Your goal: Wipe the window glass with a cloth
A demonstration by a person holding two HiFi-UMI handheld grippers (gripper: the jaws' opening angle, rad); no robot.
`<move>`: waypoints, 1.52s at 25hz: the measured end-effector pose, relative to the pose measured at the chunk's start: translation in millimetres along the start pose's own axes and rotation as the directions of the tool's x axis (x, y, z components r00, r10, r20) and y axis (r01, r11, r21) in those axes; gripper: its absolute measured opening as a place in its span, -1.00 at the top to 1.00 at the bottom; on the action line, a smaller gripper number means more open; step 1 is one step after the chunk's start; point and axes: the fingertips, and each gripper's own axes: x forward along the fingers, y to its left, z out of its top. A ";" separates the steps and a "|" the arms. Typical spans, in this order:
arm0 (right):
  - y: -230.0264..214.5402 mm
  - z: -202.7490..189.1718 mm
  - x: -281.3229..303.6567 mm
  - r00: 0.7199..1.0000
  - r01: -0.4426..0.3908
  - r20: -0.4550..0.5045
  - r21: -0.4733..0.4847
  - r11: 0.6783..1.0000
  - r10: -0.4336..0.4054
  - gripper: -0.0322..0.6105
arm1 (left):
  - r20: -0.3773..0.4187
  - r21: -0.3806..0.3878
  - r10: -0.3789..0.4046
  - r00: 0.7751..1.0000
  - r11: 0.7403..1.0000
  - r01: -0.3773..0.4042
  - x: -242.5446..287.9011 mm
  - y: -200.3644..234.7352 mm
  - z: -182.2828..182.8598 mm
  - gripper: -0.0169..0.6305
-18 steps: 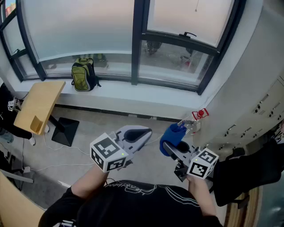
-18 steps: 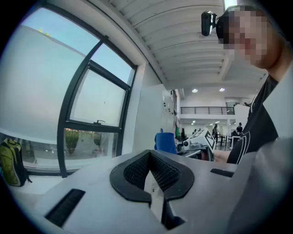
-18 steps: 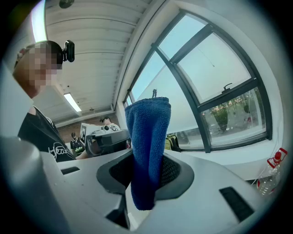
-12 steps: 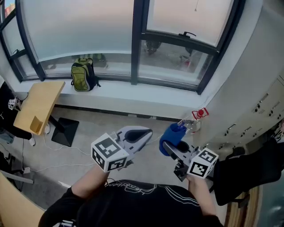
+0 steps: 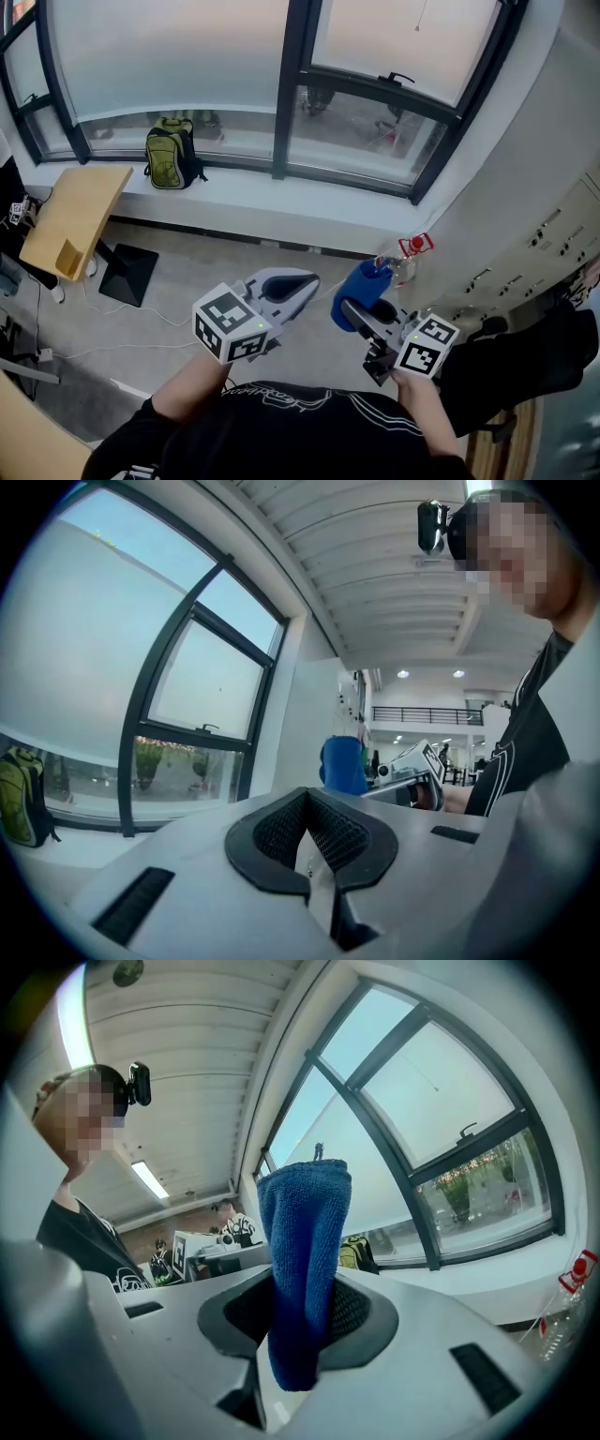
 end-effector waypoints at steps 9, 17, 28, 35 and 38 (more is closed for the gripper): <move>-31.9 17.3 20.4 0.998 0.003 0.059 0.000 1.000 -0.003 0.61 | 0.014 -0.032 0.033 0.999 0.999 -0.033 15.5 34.3 -9.4 0.93; -137.0 50.8 69.8 0.995 -0.026 0.097 -0.004 1.000 0.027 0.61 | -0.037 -0.072 0.072 0.997 0.995 -0.075 78.8 129.7 -19.1 0.93; -381.2 102.6 170.2 1.000 -0.017 0.005 -0.022 1.000 0.017 0.61 | -0.087 -0.099 0.132 0.987 0.985 -0.141 249.4 332.0 -15.0 0.93; -448.6 133.2 200.9 1.000 -0.008 0.014 -0.027 1.000 0.008 0.61 | -0.065 -0.100 0.237 0.969 0.965 -0.243 282.0 402.9 1.9 0.93; -473.0 141.1 210.9 0.999 0.007 0.039 0.002 1.000 -0.007 0.61 | -0.063 -0.103 0.264 0.963 0.958 -0.269 288.5 424.3 1.5 0.93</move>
